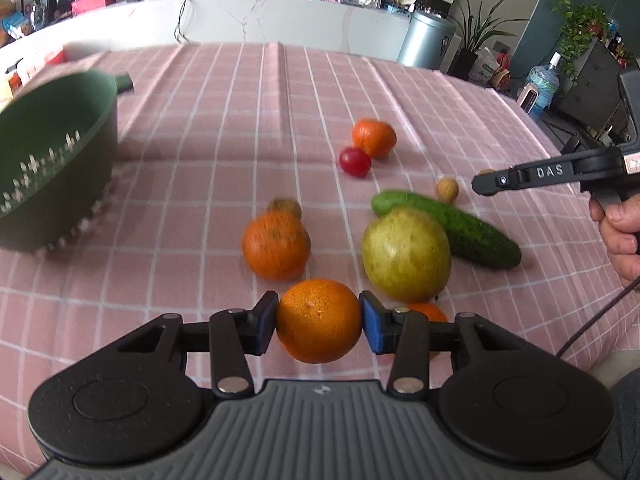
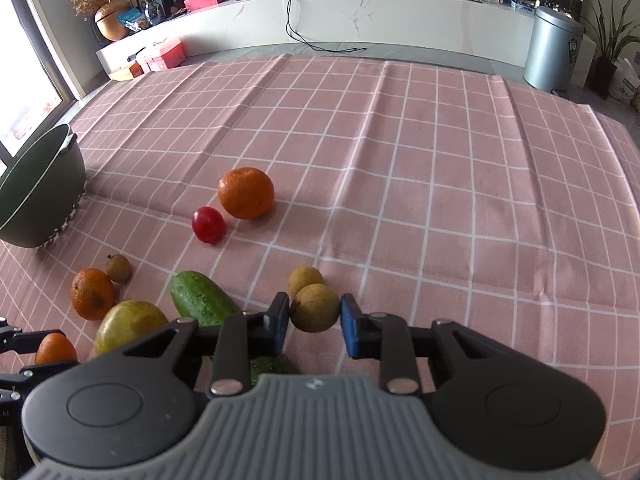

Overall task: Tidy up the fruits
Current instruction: 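Carry both fruits over the green colander and release them inside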

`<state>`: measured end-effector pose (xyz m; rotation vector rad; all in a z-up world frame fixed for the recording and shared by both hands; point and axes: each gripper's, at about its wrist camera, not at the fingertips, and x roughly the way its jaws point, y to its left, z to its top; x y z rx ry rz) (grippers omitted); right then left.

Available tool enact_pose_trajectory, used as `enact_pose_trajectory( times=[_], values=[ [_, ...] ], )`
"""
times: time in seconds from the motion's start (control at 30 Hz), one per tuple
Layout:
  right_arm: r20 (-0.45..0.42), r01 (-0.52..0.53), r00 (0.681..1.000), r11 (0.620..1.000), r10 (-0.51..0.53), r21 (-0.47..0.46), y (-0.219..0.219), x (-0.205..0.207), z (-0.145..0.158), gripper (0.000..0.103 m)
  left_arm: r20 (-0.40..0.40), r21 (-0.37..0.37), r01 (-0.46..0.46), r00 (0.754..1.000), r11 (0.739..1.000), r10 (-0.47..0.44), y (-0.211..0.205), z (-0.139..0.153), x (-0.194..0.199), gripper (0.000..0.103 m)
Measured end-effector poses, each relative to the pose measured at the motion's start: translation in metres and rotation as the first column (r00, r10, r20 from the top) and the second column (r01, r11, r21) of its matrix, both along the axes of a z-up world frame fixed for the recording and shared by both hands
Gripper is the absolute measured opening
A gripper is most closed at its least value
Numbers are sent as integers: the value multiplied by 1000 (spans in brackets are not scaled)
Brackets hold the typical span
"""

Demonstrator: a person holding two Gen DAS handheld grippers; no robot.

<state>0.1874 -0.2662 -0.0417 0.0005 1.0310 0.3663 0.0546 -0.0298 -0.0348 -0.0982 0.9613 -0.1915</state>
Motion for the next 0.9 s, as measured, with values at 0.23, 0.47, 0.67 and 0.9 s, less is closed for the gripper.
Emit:
enact_pose_trajectory(
  times=[0.23,0.47,0.67,0.9],
  values=[
    [68,-46,997,999,45,13,36,-7,55,24,76,14,-68,995,998,67,46,49,19,50],
    [94,-118,989,992,113,45,113,-7,84,24,111,15,-134,985,991,131,112,77,29,50],
    [125,-230,968,970,219,80,197,5,98,24,153,51,-85,985,995,77,174,88,41,50],
    [151,-461,878,888,453,14,296,17,95,24,55,177,165,983,970,-177,213,62,69,50]
  ],
)
